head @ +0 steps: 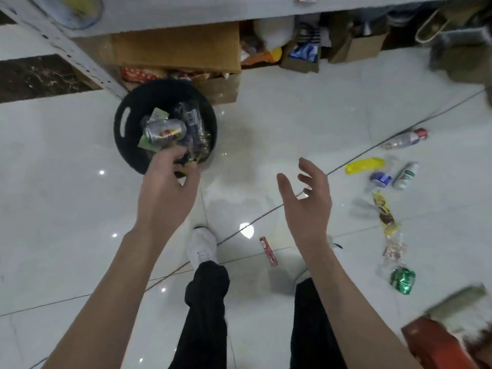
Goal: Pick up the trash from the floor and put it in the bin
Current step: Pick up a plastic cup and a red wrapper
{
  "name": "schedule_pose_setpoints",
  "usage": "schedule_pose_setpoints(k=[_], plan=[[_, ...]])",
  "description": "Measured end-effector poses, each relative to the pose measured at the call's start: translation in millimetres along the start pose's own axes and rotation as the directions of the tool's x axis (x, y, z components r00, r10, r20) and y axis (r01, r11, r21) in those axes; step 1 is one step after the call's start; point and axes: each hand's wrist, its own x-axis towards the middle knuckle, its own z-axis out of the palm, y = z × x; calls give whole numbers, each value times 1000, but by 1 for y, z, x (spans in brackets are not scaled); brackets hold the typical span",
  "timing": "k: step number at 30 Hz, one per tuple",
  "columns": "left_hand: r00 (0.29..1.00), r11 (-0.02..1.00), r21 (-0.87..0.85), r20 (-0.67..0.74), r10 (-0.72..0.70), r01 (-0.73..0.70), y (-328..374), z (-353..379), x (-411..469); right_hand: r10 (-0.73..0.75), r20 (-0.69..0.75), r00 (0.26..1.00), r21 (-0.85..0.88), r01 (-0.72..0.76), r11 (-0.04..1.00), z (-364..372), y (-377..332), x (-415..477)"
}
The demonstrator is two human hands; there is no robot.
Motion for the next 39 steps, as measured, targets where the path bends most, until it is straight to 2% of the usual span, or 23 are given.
schedule_pose_setpoints(k=[7,13,19,23,28,31,39], plan=[[997,999,48,79,9,-13,94,125,-53,71,-57,996,45,-69,997,-149,69,35],[992,999,-20,123,-24,27,173,235,-107,116,-116,986,-12,-119,993,-280,139,74],[989,998,-55,146,32,-24,205,317,-120,87,-197,977,-52,-99,994,-350,212,103],[978,997,-34,195,80,-75,191,358,-117,76,-212,974,-68,-93,993,-355,269,111],[962,985,26,222,160,-170,138,409,-104,73,-212,975,-93,-94,991,-321,360,122],[948,972,32,228,220,-233,102,450,-86,12,-241,970,-128,-44,991,-294,418,142],[885,918,19,277,375,-395,18,572,-39,-164,-212,963,-272,103,957,-233,551,206]])
